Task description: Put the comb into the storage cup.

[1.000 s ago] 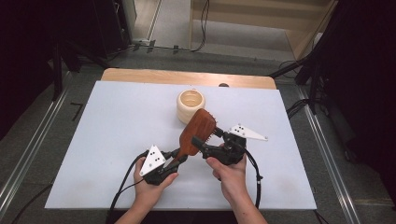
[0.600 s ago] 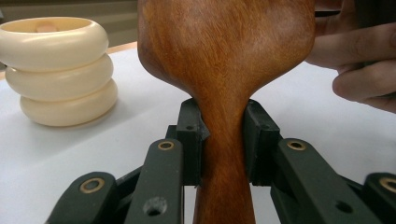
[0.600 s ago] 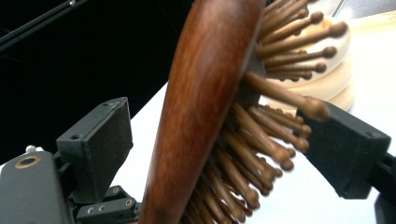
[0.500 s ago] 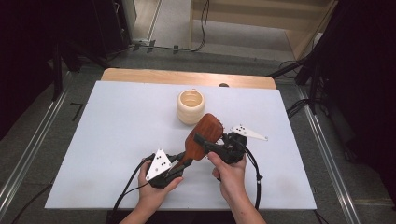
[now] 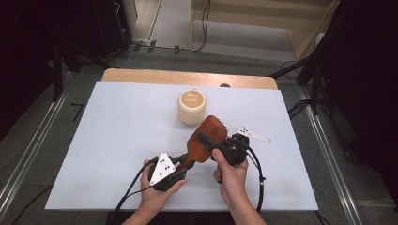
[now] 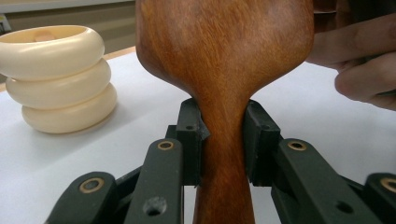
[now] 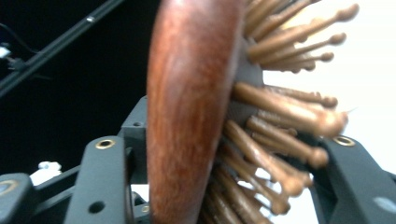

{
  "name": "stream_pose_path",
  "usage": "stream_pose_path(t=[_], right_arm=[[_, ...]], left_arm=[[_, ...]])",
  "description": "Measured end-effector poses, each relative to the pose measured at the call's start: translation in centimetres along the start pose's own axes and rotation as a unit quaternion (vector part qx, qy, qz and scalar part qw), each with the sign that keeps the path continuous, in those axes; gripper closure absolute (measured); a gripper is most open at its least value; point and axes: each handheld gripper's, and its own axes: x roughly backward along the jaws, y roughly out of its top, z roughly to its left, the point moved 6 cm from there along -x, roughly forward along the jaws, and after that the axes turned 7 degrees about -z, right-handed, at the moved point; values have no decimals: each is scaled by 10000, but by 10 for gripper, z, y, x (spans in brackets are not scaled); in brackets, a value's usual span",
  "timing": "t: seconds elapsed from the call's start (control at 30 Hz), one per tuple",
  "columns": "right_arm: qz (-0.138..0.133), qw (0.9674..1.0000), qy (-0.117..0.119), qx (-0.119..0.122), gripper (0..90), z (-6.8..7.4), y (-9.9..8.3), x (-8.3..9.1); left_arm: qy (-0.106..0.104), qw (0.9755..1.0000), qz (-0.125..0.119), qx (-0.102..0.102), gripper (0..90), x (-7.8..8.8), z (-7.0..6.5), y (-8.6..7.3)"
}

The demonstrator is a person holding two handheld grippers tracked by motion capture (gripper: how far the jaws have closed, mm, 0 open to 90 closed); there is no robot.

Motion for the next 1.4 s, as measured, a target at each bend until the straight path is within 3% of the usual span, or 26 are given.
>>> stream_pose_path(t=[0.1,0.13,0.2,0.3,0.37,0.4,0.43,0.53,0.57,0.73,0.8,0.83,1.07,1.2,1.4], right_arm=[[-17,9999,142,55,475,3,0,1],[-41,9994,321,122,499,7,0,2],[-48,9992,363,185,506,8,0,3],[-69,9981,405,453,524,12,2,4],[-68,9979,374,522,525,12,2,5],[-88,9975,355,610,526,12,3,5],[-101,9969,350,696,528,12,4,6],[-133,9961,342,804,529,12,6,8],[-143,9955,316,884,530,13,7,9],[-201,9945,372,963,531,13,10,11],[-204,9941,346,1008,531,14,11,12],[-223,9929,321,1123,531,14,12,12],[-255,9913,372,1239,531,14,13,13],[-249,9905,386,1296,531,14,14,13],[-233,9891,428,1388,531,16,13,12]], left_arm=[[1,10000,-32,11,705,0,1,0],[-9,10000,-68,27,690,1,3,1],[-40,9999,-76,104,654,2,4,2],[-42,9994,-107,332,460,4,11,3],[-71,9991,-127,386,371,5,13,3],[-80,9989,-139,437,371,7,14,4],[-101,9985,-179,498,286,8,17,6],[-142,9981,-196,567,160,11,20,7],[-311,9970,-225,676,134,13,23,9],[-345,9960,-174,806,7,17,33,11],[-312,9959,-182,831,0,21,39,11],[-2,9967,-177,788,0,24,45,12],[126,9964,-251,794,0,43,64,9],[324,9961,-263,772,0,55,76,6],[521,9961,-144,699,0,74,89,-2]])
